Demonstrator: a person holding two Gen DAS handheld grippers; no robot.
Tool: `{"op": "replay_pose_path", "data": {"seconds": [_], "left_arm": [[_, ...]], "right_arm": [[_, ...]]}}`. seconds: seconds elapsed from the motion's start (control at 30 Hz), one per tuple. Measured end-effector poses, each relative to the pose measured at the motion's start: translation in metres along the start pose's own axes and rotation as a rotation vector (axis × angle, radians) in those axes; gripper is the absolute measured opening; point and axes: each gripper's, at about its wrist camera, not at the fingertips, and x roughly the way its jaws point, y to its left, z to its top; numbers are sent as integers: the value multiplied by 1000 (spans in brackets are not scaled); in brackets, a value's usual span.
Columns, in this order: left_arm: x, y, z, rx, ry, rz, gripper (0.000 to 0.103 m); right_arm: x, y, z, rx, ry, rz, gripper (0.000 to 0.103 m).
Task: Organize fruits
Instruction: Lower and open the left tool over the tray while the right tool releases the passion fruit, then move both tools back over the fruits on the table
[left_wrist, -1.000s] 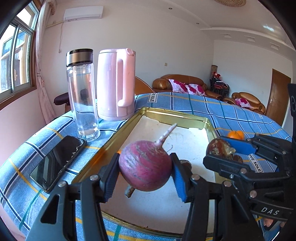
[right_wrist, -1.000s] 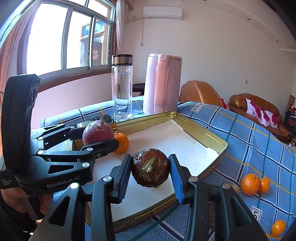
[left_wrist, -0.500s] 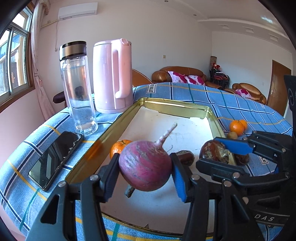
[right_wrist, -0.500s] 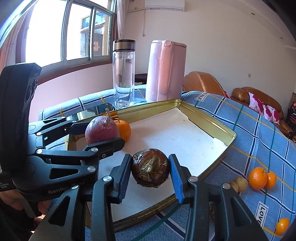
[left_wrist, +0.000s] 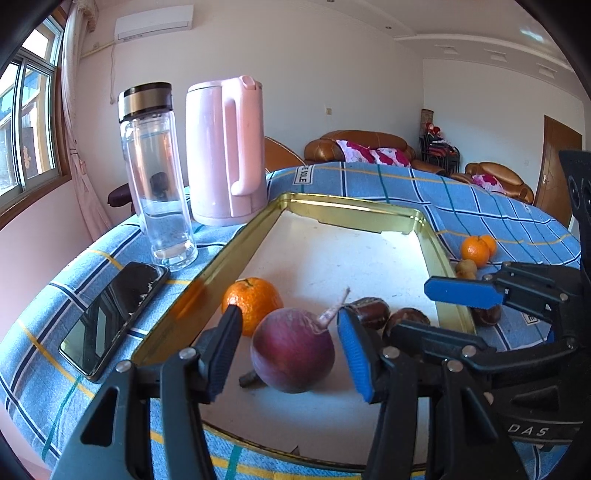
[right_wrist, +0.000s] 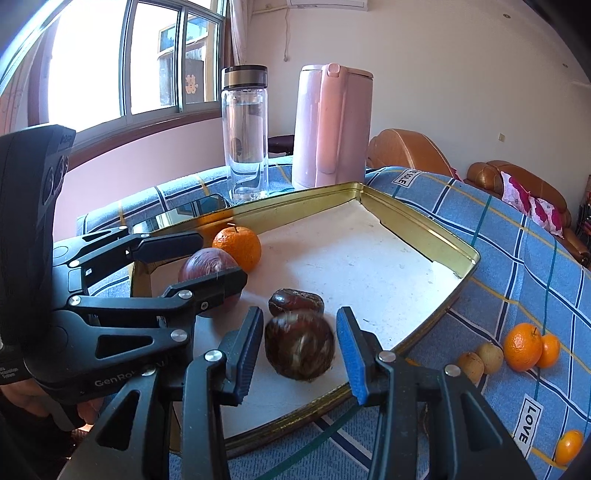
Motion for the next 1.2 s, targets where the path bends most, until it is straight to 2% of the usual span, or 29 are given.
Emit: {"op": "replay_pose_path", "data": {"seconds": [0.03, 0.1, 0.17, 0.3, 0.43, 0.53, 0.63, 0.77, 0.97, 1.03, 1.1, 1.2], "left_arm": [[0, 1, 0, -5, -4, 2, 57], [-3, 3, 1, -17, -20, 7, 68], [-7, 4, 2, -23, -34, 7, 76], [-18, -2, 6, -20, -69, -5, 84], [-30, -20, 13, 2, -99, -41, 84], [-36, -43, 16, 46, -118, -63, 84], [-38, -70, 17, 92, -116, -103, 84], [-35, -111, 17, 174, -101, -147, 84], [-15, -158, 17, 250, -23, -207, 84], [-4, -168, 17, 255, 19, -223, 81], [6, -175, 17, 265, 63, -231, 73], [18, -180, 17, 261, 107, -245, 72]], "right_arm": [[0, -2, 0, 11, -1, -5, 52], [-4, -5, -1, 29, -20, -9, 61], [-10, -8, -3, 38, -39, -17, 65], [-29, -12, -10, 21, -79, -59, 66], [-61, -33, -21, 46, -128, -107, 66], [-87, -59, -33, 76, -156, -184, 66], [-106, -88, -46, 127, -160, -265, 67], [-121, -119, -61, 202, -158, -316, 67], [-126, -139, -75, 233, -140, -360, 67], [-129, -147, -78, 262, -144, -360, 67], [-131, -153, -79, 268, -140, -383, 67], [-134, -160, -82, 294, -140, -370, 68]]}}
